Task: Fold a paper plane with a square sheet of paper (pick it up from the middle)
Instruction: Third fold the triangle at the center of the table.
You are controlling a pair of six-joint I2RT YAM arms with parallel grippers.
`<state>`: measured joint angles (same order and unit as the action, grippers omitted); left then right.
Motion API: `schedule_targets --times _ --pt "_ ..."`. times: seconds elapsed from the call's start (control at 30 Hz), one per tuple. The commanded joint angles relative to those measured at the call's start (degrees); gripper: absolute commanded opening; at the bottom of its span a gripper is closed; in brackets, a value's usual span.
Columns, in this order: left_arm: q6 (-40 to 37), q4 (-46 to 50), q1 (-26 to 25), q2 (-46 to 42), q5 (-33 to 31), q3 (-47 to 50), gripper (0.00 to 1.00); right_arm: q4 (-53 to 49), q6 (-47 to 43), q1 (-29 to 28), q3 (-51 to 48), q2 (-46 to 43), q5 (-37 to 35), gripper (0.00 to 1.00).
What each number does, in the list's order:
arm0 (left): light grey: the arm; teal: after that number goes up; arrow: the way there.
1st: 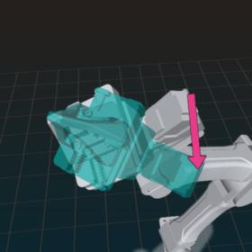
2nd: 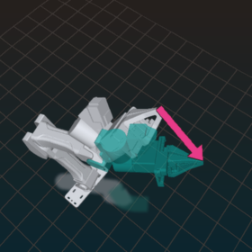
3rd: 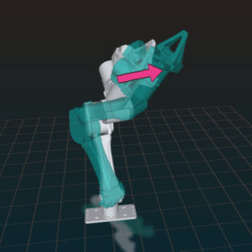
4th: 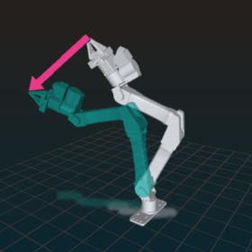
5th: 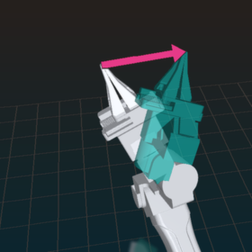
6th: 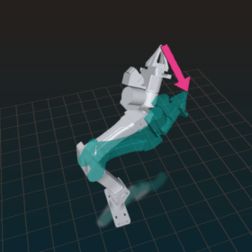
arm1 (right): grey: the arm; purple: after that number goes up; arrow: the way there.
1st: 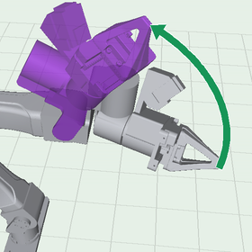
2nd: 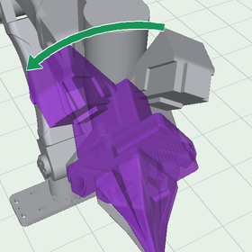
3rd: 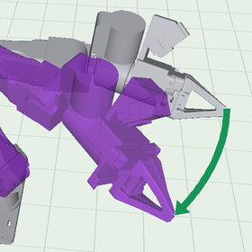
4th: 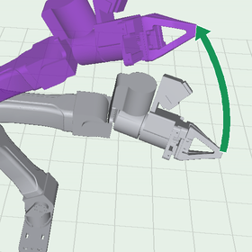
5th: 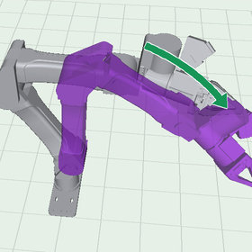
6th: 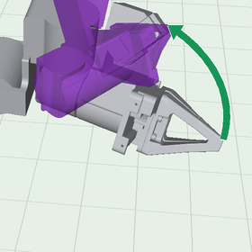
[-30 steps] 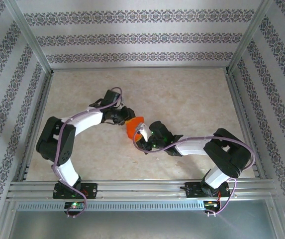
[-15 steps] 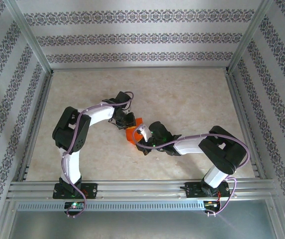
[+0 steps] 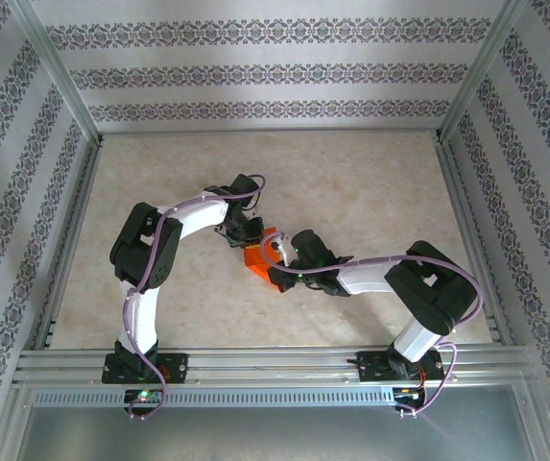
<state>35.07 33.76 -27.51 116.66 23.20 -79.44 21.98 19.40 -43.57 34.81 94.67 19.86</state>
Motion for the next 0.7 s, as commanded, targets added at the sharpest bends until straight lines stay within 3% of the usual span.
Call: schedule_targets --times 0.0,0.3,0.67 --pt "-1.9 4.4 -1.1 2.2 -2.2 -0.9 0.12 -2.2 1.1 0.8 1.5 -0.2 -3.6 0.0" --pt "-2.5 4.7 -1.5 2.7 -2.3 -1.2 0.1 -4.0 1.4 1.2 1.6 -1.2 -7.5 0.0" --pt "-2.8 4.7 -1.6 2.9 -2.0 -1.2 0.09 -4.8 1.0 1.7 3.0 -0.6 -6.7 0.01"
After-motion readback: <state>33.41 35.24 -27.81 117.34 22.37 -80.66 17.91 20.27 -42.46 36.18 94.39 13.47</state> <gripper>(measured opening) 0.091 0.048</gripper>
